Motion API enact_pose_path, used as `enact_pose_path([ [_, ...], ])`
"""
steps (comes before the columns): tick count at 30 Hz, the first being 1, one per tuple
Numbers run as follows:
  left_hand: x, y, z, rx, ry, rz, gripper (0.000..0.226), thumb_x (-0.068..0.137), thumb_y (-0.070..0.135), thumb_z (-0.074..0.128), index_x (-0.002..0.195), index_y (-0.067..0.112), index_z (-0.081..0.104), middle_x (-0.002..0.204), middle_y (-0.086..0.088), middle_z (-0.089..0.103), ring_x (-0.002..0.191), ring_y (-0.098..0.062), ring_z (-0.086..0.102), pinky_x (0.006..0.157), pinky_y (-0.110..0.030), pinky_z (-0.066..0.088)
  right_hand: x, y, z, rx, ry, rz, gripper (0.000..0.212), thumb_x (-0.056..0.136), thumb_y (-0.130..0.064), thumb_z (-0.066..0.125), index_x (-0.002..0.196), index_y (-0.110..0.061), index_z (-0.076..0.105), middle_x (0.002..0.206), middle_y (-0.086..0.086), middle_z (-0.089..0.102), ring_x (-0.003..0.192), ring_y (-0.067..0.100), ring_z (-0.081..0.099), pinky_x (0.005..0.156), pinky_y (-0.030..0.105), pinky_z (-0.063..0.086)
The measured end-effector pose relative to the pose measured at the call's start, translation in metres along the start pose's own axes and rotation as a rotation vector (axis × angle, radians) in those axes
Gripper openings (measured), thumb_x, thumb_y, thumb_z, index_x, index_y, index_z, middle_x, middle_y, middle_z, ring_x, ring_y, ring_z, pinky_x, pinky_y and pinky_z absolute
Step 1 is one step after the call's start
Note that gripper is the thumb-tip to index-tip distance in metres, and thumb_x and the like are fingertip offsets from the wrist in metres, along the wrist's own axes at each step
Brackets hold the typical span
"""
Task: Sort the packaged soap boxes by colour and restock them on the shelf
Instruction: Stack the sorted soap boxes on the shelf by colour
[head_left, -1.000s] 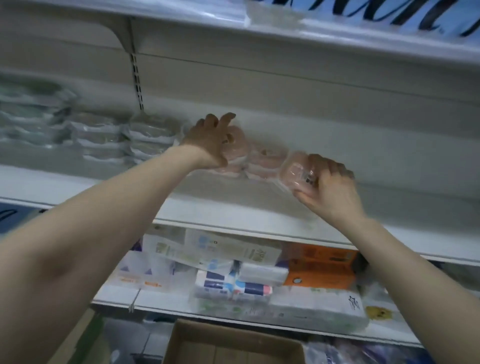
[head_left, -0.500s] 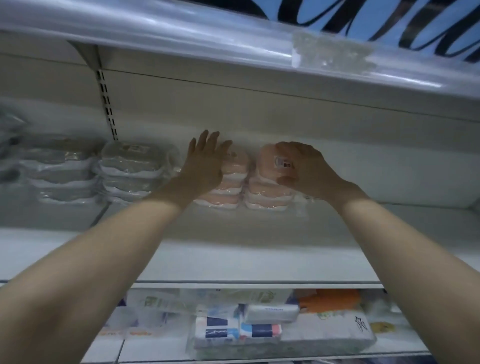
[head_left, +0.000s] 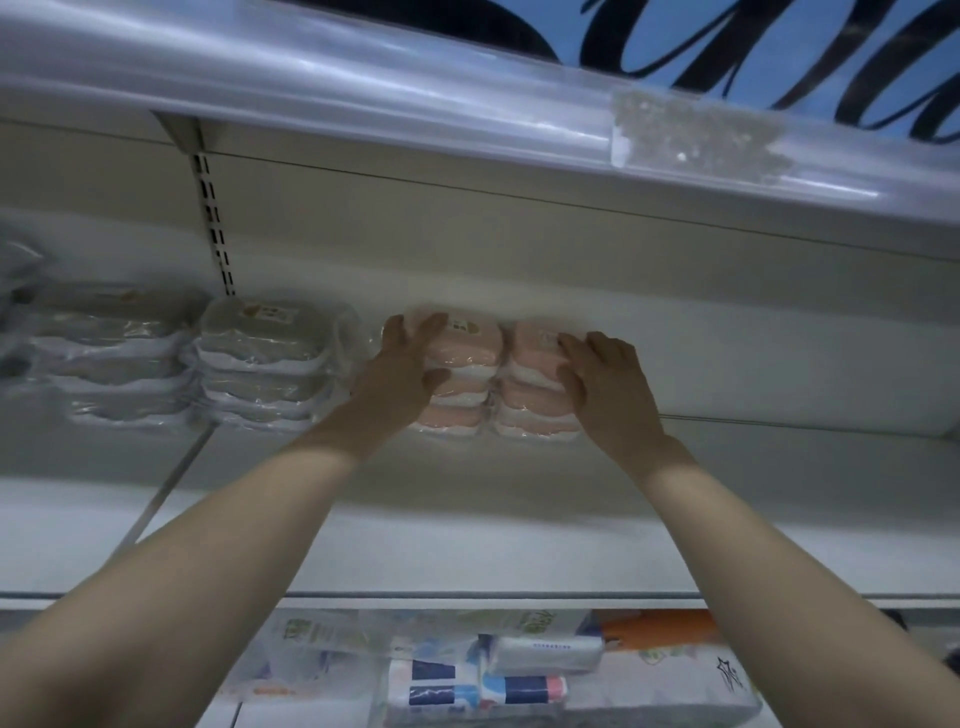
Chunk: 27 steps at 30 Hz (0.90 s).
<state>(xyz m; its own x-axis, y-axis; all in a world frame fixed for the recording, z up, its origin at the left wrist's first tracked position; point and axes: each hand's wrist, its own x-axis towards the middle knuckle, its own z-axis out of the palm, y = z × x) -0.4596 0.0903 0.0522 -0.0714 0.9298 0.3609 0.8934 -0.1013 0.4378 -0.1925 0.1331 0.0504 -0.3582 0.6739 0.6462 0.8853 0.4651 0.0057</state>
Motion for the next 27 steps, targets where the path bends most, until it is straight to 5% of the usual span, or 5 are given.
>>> enact_pose_path([
  [5,0.003,-0.009,0.006,-0.142,-0.008,0.047,0.068,0.093,0.024,0.058,0.149,0.033,0.021,0.153,-0.005,0.014,0.114,-0.036,0.054,0.089,-0.045,0.048,-0.017,0.002,0.023,-0.025,-0.222,0.055,0.105,0.07,-0.071,0.066,0.155,-0.03,0.02,0.154,0.011,0.03,0.145,0.039,0.019,0.113,0.055,0.028],
  [8,0.002,-0.012,0.01,-0.194,0.048,0.07,0.075,0.091,0.024,0.06,0.15,0.035,0.017,0.152,0.002,0.017,0.118,-0.031,0.053,0.087,-0.05,0.05,-0.01,0.001,0.031,-0.095,-0.184,-0.023,0.098,0.078,-0.052,0.072,0.155,-0.021,0.021,0.152,0.013,0.033,0.144,0.035,0.019,0.118,0.051,0.012],
  [14,-0.002,-0.015,0.015,-0.203,0.085,0.092,0.097,0.072,0.026,0.08,0.145,0.036,0.016,0.147,0.002,0.021,0.114,-0.032,0.054,0.086,-0.051,0.051,0.003,0.008,0.042,-0.146,-0.226,0.047,0.093,0.078,-0.051,0.071,0.152,-0.036,0.016,0.152,0.0,0.03,0.137,0.034,0.03,0.115,0.037,0.018],
  [17,-0.004,-0.015,0.021,-0.193,0.082,0.107,0.11,0.061,0.021,0.086,0.143,0.034,0.014,0.148,0.0,0.018,0.119,-0.03,0.05,0.088,-0.049,0.051,-0.005,0.006,0.032,-0.091,-0.146,0.078,0.094,0.077,-0.052,0.075,0.153,-0.035,0.022,0.156,0.005,0.026,0.14,0.04,0.028,0.106,0.047,0.037],
  [27,-0.003,-0.009,0.031,-0.154,0.098,0.071,0.097,0.073,0.012,0.079,0.146,0.027,0.017,0.152,-0.008,0.013,0.119,-0.034,0.05,0.086,-0.047,0.052,-0.016,0.0,0.039,0.134,-0.065,0.162,0.099,0.076,-0.029,0.083,0.151,-0.034,0.02,0.157,0.022,0.01,0.134,0.042,0.036,0.107,0.041,0.038],
])
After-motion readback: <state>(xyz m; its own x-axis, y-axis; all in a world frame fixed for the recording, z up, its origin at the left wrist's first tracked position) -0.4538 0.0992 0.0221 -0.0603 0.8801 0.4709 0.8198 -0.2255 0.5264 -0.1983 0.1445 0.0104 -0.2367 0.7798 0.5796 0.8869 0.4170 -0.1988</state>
